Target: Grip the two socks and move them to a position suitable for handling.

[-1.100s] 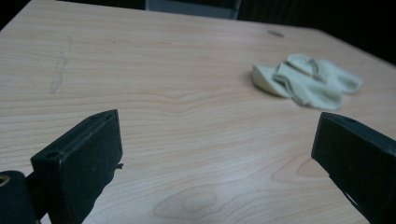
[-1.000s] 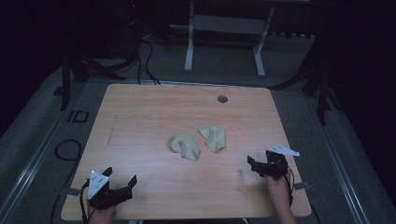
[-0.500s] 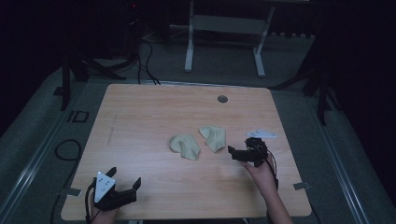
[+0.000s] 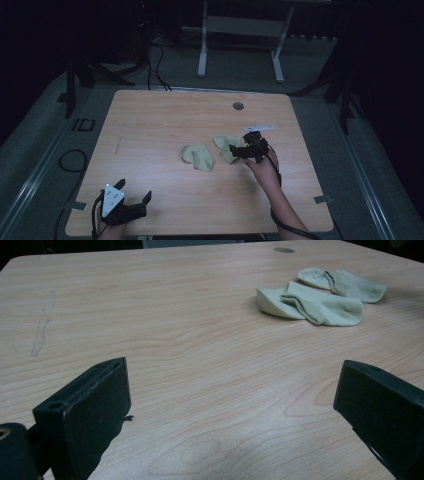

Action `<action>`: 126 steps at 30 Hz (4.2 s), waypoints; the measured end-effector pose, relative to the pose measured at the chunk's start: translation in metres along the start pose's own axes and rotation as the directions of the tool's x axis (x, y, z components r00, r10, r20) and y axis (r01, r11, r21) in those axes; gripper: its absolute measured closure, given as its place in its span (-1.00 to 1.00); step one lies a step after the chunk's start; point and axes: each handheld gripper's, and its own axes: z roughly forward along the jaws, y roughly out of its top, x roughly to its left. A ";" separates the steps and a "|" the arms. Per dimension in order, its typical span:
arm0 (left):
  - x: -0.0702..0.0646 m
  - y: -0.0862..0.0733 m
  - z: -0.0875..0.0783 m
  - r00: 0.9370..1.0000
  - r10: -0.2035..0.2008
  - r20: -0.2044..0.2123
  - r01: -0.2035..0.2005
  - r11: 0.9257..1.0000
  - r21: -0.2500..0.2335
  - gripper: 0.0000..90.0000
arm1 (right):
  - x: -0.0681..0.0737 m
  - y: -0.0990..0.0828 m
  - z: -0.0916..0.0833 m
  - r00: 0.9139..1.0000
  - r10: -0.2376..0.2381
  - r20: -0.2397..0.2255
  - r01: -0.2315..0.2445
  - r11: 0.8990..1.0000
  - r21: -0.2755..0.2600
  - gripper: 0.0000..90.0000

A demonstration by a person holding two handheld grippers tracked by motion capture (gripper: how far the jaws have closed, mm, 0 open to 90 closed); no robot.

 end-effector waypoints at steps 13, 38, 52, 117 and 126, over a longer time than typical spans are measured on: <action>0.001 0.001 -0.002 1.000 0.007 0.017 -0.007 1.000 -0.006 -0.96 | 0.007 0.019 0.045 1.000 0.017 0.008 -0.018 0.997 0.070 -0.26; -0.001 0.000 -0.002 0.999 0.029 0.028 -0.030 1.000 0.008 -0.96 | 0.009 0.008 0.074 0.993 -0.083 0.089 0.065 0.980 0.186 0.76; -0.001 0.000 -0.002 0.999 0.034 0.025 -0.034 0.999 0.012 -0.96 | 0.014 0.014 0.031 0.992 -0.117 0.048 0.108 0.981 0.159 0.77; -0.065 0.018 0.001 0.959 0.038 0.281 -0.058 0.996 0.061 -0.83 | 0.097 -0.112 -0.069 0.895 -0.345 -0.285 0.380 0.921 0.081 0.18; -0.097 0.022 0.017 0.889 0.150 0.433 -0.214 0.972 0.101 0.16 | 0.103 -0.132 -0.063 0.880 -0.361 -0.309 0.417 0.898 0.137 0.49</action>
